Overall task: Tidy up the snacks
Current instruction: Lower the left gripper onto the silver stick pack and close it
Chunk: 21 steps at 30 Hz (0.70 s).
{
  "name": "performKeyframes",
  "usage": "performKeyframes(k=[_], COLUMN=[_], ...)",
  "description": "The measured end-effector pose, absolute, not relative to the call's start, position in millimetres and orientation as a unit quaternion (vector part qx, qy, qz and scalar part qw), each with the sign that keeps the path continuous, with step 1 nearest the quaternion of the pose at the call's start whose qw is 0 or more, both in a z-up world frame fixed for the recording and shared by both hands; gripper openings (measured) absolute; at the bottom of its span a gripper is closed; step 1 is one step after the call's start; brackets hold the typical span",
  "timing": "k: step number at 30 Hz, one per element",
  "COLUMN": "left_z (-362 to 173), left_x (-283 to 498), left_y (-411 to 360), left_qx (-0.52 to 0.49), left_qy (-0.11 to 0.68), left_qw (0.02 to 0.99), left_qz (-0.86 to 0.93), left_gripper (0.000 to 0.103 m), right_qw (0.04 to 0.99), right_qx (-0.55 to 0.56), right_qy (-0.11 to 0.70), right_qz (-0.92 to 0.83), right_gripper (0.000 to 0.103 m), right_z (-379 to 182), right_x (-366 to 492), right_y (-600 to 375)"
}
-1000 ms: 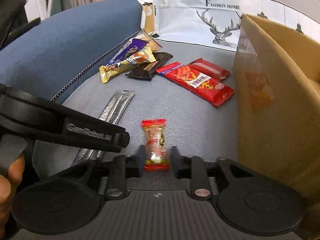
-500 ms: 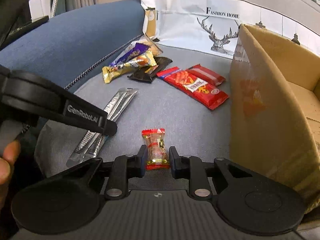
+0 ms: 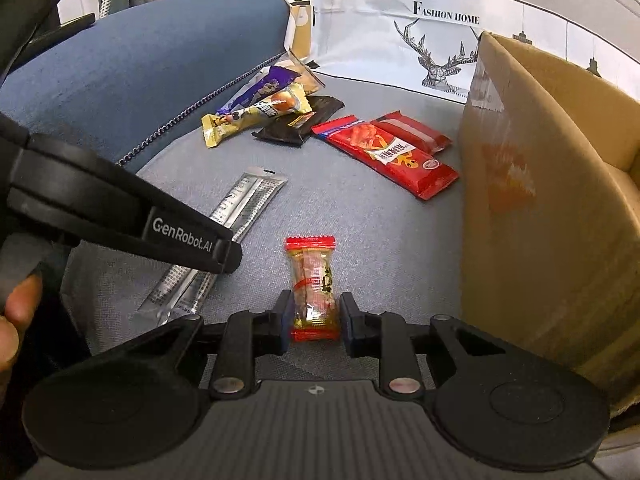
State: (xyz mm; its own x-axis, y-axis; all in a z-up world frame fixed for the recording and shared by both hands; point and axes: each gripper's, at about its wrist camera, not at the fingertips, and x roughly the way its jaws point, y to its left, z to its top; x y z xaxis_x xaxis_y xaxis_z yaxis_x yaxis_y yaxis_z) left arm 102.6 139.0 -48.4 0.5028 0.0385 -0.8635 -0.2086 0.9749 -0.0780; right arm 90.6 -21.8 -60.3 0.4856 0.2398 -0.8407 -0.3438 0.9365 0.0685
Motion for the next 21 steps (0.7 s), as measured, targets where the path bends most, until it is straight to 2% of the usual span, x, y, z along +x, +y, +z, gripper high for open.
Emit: performKeyframes(k=[7, 9, 10, 14, 18, 21], left_z=[-41.3, -37.3, -35.1, -30.6, -29.4, -29.0], left_x=[98.4, 95.6, 93.9, 90.5, 90.2, 88.7], left_y=[140.9, 141.9, 142.5, 144.0, 143.9, 143.0], left_qx=[-0.098, -0.105, -0.108, -0.114, -0.117, -0.113], left_qy=[0.47, 0.457, 0.45, 0.439, 0.439, 0.437], left_qw=[0.874, 0.881, 0.884, 0.889, 0.889, 0.89], left_qz=[0.072, 0.067, 0.064, 0.06, 0.061, 0.062], left_gripper=[0.022, 0.022, 0.022, 0.022, 0.022, 0.022], right_qw=[0.875, 0.882, 0.884, 0.891, 0.883, 0.878], right_qx=[-0.059, -0.059, -0.059, -0.06, -0.061, -0.05], right_qy=[0.449, 0.435, 0.429, 0.414, 0.432, 0.438], right_qz=[0.172, 0.174, 0.175, 0.179, 0.176, 0.185], right_gripper=[0.023, 0.014, 0.0, 0.0, 0.003, 0.016], right_z=[-52.4, -47.2, -44.9, -37.6, -42.7, -44.0], right_x=[87.2, 86.1, 85.7, 83.9, 84.4, 82.9], right_y=[-21.9, -21.8, -21.8, -22.3, -23.5, -23.8])
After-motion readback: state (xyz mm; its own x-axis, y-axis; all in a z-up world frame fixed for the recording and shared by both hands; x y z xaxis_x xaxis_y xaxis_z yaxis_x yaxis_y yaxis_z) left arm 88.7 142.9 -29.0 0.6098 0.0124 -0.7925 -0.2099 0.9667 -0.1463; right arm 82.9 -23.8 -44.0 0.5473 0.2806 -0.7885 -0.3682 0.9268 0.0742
